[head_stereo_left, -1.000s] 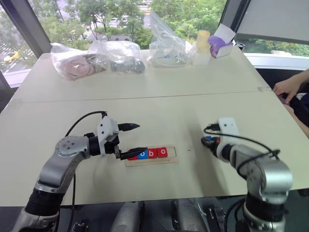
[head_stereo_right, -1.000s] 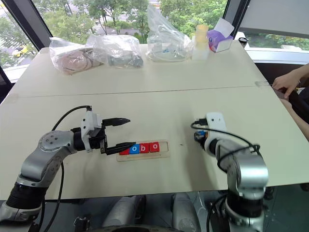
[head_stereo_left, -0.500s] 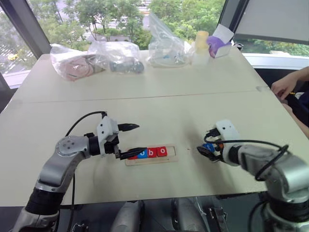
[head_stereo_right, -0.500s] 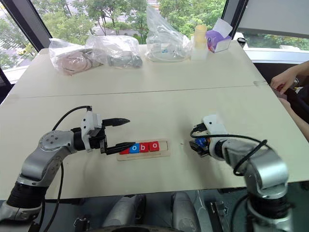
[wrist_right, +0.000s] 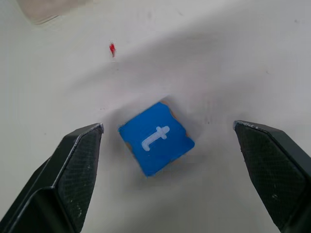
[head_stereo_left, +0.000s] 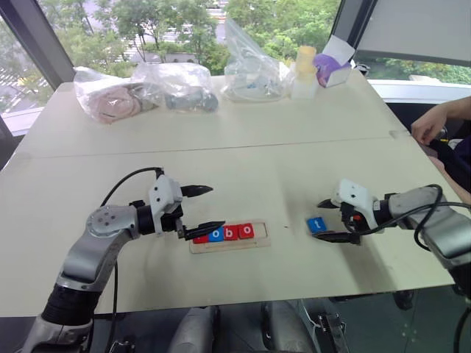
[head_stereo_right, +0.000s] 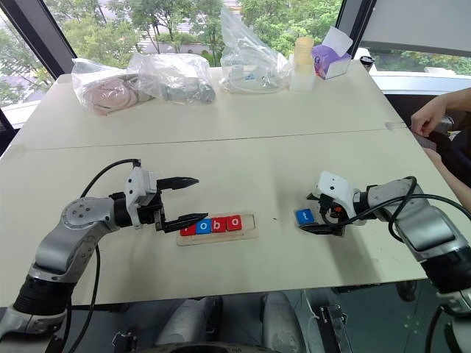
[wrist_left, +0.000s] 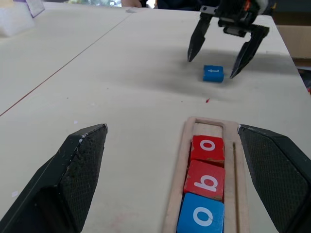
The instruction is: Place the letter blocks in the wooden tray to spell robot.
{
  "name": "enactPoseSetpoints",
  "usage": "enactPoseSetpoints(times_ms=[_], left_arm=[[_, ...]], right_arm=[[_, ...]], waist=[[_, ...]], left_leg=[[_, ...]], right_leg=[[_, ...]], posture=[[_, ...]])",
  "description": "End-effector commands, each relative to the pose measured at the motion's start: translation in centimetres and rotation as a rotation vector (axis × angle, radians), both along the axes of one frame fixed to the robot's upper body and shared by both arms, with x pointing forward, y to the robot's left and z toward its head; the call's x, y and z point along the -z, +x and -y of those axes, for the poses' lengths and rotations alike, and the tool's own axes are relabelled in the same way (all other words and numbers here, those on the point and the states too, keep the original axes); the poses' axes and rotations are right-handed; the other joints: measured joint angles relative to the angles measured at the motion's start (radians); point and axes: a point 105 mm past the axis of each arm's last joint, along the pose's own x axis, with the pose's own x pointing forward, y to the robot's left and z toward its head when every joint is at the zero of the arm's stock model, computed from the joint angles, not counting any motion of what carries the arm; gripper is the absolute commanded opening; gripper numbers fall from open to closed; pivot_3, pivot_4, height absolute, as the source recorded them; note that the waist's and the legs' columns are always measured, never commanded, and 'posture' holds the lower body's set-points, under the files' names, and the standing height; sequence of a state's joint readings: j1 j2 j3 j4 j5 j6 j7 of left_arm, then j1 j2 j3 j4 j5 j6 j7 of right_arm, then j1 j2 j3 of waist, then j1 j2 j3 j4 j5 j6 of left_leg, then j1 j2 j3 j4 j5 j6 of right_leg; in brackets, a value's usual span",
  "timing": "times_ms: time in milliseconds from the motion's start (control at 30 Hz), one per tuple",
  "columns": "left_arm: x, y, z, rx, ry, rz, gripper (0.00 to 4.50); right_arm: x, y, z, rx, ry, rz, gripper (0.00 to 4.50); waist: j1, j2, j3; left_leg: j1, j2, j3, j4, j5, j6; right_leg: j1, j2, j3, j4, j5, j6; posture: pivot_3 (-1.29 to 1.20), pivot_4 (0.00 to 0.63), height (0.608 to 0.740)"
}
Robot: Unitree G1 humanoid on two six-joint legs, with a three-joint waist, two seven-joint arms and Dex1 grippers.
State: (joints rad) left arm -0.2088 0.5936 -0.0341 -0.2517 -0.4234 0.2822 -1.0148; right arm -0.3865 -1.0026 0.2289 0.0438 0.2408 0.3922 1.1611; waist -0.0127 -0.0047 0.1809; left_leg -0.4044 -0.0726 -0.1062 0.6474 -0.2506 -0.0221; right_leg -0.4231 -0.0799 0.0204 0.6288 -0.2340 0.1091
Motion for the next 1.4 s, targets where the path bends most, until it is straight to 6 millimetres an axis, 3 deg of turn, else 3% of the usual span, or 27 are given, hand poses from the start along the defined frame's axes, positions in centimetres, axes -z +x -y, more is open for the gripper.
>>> enactPoseSetpoints(times_ms=[33,167,200,267,433,600,800,967,1400], left_arm=[[-1.0,-0.1,-0.1,-0.002,0.001,0.052,4.50],[-1.1,-0.1,-0.2,-0.010,0.002,0.058,4.50],[-1.1,-0.1,-0.2,-0.012,0.001,0.059,4.50],[-1.2,0.0,-0.2,-0.014,0.000,0.060,4.50],[-1.2,0.0,-0.3,-0.018,-0.002,0.057,4.50],[-1.1,0.1,-0.2,-0.017,-0.006,0.053,4.50],[-1.1,0.1,0.0,-0.008,-0.008,0.050,4.50],[-1.2,0.1,0.0,-0.008,-0.008,0.053,4.50],[-1.1,-0.1,0.2,-0.020,-0.016,0.050,4.50]], right_arm=[[0.7,0.2,0.5,-0.085,-0.049,-0.017,4.44],[1.1,0.1,0.8,-0.139,-0.066,-0.043,4.44],[1.1,0.1,0.8,-0.144,-0.066,-0.039,4.21],[0.9,0.2,0.6,-0.153,-0.048,-0.032,3.57],[-0.3,-0.2,-1.2,-0.204,-0.001,0.020,1.10],[-2.4,-1.0,-5.4,-0.279,0.066,0.106,1.11],[-2.5,-2.3,-9.7,-0.334,0.106,0.075,1.11],[-1.2,-1.8,-10.1,-0.319,0.048,0.046,1.11],[-1.0,-1.2,-11.6,-0.341,0.040,0.028,1.11]], waist=[[-0.001,0.000,0.000],[0.001,0.000,0.000],[0.001,0.000,0.000],[0.001,0.000,0.000],[0.002,0.000,0.000],[-0.001,0.001,0.000],[0.005,0.001,0.000],[0.006,0.001,0.000],[0.003,0.001,0.000]], left_leg=[[0.000,0.000,0.000,0.000,0.000,0.000],[0.001,0.000,0.000,0.000,0.000,0.000],[0.001,0.000,0.000,0.000,0.000,0.000],[0.001,0.000,0.000,0.000,0.000,0.000],[0.001,0.000,-0.001,0.000,0.000,0.000],[0.000,0.000,-0.001,0.000,0.000,0.000],[-0.001,0.000,-0.001,0.000,0.000,-0.001],[-0.001,-0.001,-0.001,0.000,0.000,-0.001],[-0.001,-0.001,-0.001,0.000,0.000,-0.001]], right_leg=[[0.000,0.000,0.000,0.000,0.000,0.000],[0.001,0.000,0.000,0.000,0.000,0.000],[0.001,0.000,0.000,0.000,0.000,0.000],[0.001,0.000,0.001,0.000,0.000,0.000],[0.001,0.000,0.001,0.000,0.000,0.000],[-0.001,-0.002,0.002,0.001,0.000,0.000],[-0.001,-0.001,0.001,0.001,0.000,0.000],[-0.001,-0.001,0.001,0.000,0.000,0.000],[-0.002,-0.001,0.001,0.001,0.000,0.000]], posture=[[0.00,0.150,0.740],[0.00,0.150,0.740],[0.00,0.150,0.740],[0.00,0.150,0.740],[0.00,0.150,0.740],[0.00,0.150,0.740],[0.00,0.150,0.740],[0.00,0.150,0.740],[0.00,0.150,0.740]])
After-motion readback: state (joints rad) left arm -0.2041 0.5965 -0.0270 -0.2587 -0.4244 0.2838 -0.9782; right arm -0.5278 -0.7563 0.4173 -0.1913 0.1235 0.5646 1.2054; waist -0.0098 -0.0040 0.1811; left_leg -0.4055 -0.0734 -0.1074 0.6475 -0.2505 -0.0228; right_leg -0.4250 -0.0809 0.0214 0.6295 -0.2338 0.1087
